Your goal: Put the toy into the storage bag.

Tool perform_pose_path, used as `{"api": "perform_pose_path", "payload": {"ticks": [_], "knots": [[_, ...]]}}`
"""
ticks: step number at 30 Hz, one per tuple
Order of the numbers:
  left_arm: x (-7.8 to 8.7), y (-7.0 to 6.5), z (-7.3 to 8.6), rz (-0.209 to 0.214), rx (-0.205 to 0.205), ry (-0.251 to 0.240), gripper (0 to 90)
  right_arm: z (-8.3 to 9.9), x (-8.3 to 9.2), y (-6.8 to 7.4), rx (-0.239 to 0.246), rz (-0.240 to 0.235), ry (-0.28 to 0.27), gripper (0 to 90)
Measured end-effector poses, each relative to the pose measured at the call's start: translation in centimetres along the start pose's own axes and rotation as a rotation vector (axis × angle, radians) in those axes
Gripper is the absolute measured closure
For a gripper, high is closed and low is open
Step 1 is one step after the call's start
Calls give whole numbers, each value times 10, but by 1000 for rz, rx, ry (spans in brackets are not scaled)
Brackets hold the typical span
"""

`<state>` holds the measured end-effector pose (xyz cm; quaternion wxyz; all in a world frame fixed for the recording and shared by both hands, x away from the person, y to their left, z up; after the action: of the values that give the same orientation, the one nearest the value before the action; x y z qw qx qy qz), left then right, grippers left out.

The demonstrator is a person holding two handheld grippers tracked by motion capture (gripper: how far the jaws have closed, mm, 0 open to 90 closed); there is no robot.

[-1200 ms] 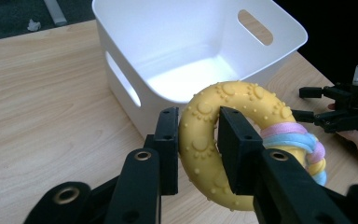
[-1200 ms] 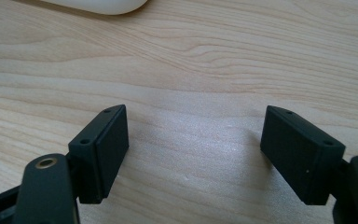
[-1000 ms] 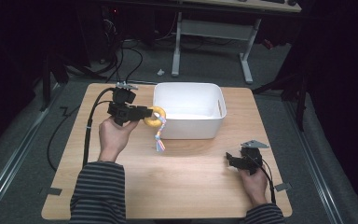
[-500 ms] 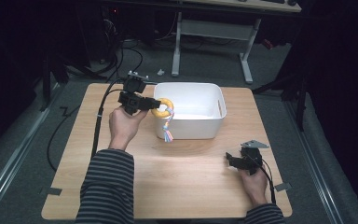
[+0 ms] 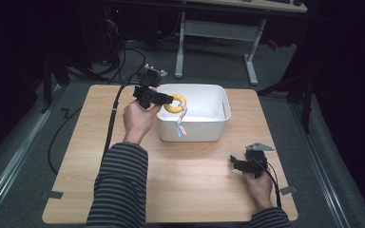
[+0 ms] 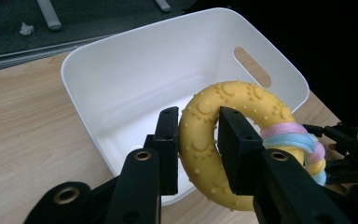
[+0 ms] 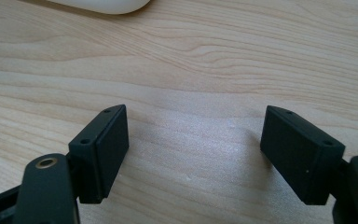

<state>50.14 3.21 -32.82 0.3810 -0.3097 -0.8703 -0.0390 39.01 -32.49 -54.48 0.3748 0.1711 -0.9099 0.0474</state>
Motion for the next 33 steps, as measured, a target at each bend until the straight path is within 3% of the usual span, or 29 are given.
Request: {"api": "perform_pose_path", "payload": {"ticks": [8,17,33], "knots": [[-12,-3,-7,-31,-1,15,698,0,0,0,-1,0,0,237],[-22,-4,-16,-33,25,12,698,0,0,0,-1,-2,0,238],[-43,-8,-28,-55,33,14,698,0,0,1,4,-5,0,238]]}}
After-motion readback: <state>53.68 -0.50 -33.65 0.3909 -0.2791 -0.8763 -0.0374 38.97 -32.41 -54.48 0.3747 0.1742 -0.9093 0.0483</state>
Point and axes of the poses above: each handheld gripper's, and its own axes: x roughly backward along the jaws, z roughly out of its underside, y roughly to its left, the point moved 2 cm from there along -x, roughly forward along the jaws, and after that the axes turned 5 degrees about -z, right-handed, at the moved point
